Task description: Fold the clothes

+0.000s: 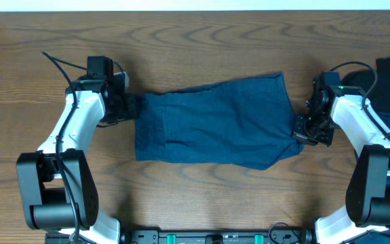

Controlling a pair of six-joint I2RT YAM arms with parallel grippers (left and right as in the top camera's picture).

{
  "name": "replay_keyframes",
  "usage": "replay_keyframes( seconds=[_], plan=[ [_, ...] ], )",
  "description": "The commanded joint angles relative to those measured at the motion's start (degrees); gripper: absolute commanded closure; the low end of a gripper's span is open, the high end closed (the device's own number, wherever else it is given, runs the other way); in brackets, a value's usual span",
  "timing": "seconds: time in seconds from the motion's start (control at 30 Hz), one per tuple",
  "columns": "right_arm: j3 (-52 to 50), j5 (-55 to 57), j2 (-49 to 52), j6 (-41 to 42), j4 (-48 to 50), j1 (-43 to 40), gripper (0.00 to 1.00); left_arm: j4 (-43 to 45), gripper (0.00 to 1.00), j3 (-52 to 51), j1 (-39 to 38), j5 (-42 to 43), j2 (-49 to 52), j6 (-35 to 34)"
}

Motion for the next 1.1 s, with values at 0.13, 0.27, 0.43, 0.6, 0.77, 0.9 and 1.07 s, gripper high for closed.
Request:
replay_keyframes(
  seconds=[0.13, 0.27, 0.43, 0.6, 0.77, 0.9, 1.07],
  plan=[
    [0.7, 1.6, -0.7, 1.0, 0.9, 0.1, 0.99, 6.3, 0.37, 0.9, 0.1, 3.6, 1.1, 7.5],
    [0.7, 1.6, -0.7, 1.0, 1.2, 0.0, 0.99, 9.0, 0.54, 0.9, 0.1, 6.6, 4.1, 8.6],
    [0.7, 1.6, -0.7, 1.2, 1.2, 0.0, 0.99, 10.9, 0.87, 0.9, 0.5, 9.1, 8.3, 10.4],
    [0.7, 2.8, -0.7, 1.3, 1.3, 0.0, 0.99, 11.7, 0.94, 1.5, 2.8, 0.5, 7.7, 6.5],
    [0.7, 5.9, -0.7, 2.6, 1.2, -0.1, 0.99, 12.2, 0.94, 2.5, 6.6, -3.4, 7.0, 4.1],
    [0.7, 6.9, -0.7, 2.5, 0.3, -0.1, 0.99, 12.9, 0.94, 2.5, 8.3, -3.5, 7.0, 3.5],
    [0.7, 7.5, -0.7, 2.0, -0.1, -0.1, 0.99, 13.9, 0.86, 2.6, 9.0, -4.8, 7.0, 3.0]
  ],
)
